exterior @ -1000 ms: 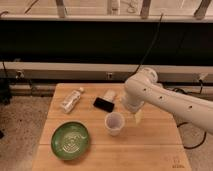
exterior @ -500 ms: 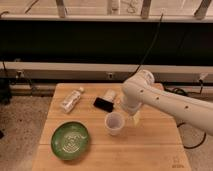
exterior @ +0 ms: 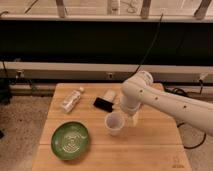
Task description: Place the ceramic cup in the ceramic bowl
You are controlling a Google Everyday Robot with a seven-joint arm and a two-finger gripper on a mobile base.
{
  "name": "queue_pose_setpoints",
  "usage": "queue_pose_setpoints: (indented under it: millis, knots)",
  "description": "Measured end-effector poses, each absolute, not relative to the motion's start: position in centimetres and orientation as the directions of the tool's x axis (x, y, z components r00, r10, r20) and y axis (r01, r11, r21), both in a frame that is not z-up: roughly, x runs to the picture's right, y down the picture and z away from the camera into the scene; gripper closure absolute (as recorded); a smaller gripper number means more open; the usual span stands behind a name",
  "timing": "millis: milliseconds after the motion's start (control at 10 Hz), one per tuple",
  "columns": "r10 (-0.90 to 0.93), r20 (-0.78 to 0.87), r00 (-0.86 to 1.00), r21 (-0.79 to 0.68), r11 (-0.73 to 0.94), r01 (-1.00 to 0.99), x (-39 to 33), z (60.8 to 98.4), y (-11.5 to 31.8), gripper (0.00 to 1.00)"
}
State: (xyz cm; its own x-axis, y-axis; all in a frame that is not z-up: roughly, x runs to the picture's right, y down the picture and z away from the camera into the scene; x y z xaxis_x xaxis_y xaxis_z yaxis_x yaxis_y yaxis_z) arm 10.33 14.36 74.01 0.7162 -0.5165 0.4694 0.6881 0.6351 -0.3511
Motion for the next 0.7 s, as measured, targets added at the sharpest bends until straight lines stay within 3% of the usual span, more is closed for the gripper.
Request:
queue_pose_setpoints:
  millis: [700]
  knots:
    - [-0.569, 0.497, 0.655, -0.285, 0.606, 0.742, 9.5, 71.4, 16.0, 0.20]
